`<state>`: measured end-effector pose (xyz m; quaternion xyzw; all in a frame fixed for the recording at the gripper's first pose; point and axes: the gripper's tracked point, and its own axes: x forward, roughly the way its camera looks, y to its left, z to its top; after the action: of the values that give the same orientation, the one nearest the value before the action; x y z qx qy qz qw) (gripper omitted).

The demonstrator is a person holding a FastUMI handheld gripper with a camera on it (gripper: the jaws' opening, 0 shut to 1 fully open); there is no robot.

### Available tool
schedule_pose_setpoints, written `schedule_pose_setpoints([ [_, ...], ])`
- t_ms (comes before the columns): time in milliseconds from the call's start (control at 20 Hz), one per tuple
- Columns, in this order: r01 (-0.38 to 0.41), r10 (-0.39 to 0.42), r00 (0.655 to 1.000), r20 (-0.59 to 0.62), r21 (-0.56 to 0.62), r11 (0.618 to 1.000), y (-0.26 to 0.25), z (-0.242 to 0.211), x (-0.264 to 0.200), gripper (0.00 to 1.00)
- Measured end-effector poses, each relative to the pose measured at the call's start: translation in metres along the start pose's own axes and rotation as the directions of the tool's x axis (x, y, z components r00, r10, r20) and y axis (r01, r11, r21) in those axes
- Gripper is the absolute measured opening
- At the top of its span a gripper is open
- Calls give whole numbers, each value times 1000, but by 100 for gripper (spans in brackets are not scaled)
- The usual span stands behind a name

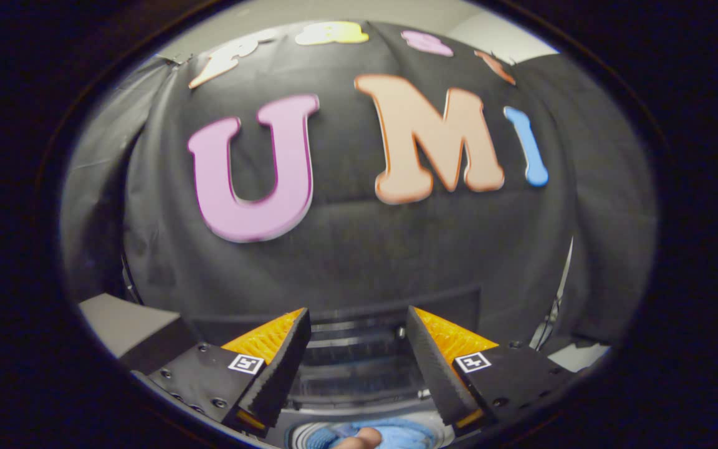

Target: Put the clothes into the washing machine and then close the washing machine lid.

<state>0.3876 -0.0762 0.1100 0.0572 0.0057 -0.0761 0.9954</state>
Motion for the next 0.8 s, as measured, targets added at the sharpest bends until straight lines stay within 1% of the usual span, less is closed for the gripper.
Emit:
schedule_pose_setpoints([
  [50,-19,19,999,28,2,1000,5,17,5,96],
  [100,-18,18,999,39,-1,1000,5,27,8,96],
  [200,-28,28,1000,-3,-7,1000,7,19,28,96],
  [250,-56,56,998,-38,-10,998,12,10,40,96],
  [300,-109,109,992,-64,-1,994,19,5,47,96],
  [350,-134,134,988,-71,6,991,21,0,53,97],
  [450,-82,80,989,-128,-8,997,10,-19,57,96],
  [550,-102,104,977,-187,23,995,16,-47,64,96],
  [600,-118,117,970,-212,7,993,20,-58,62,96],
  [650,-117,110,978,-176,-30,993,19,-56,61,96],
  [700,-120,105,975,-195,-69,990,19,-63,57,96],
  [750,-114,99,980,-174,-77,990,18,-58,57,96],
  [800,-106,92,979,-180,-66,992,17,-58,57,96],
])
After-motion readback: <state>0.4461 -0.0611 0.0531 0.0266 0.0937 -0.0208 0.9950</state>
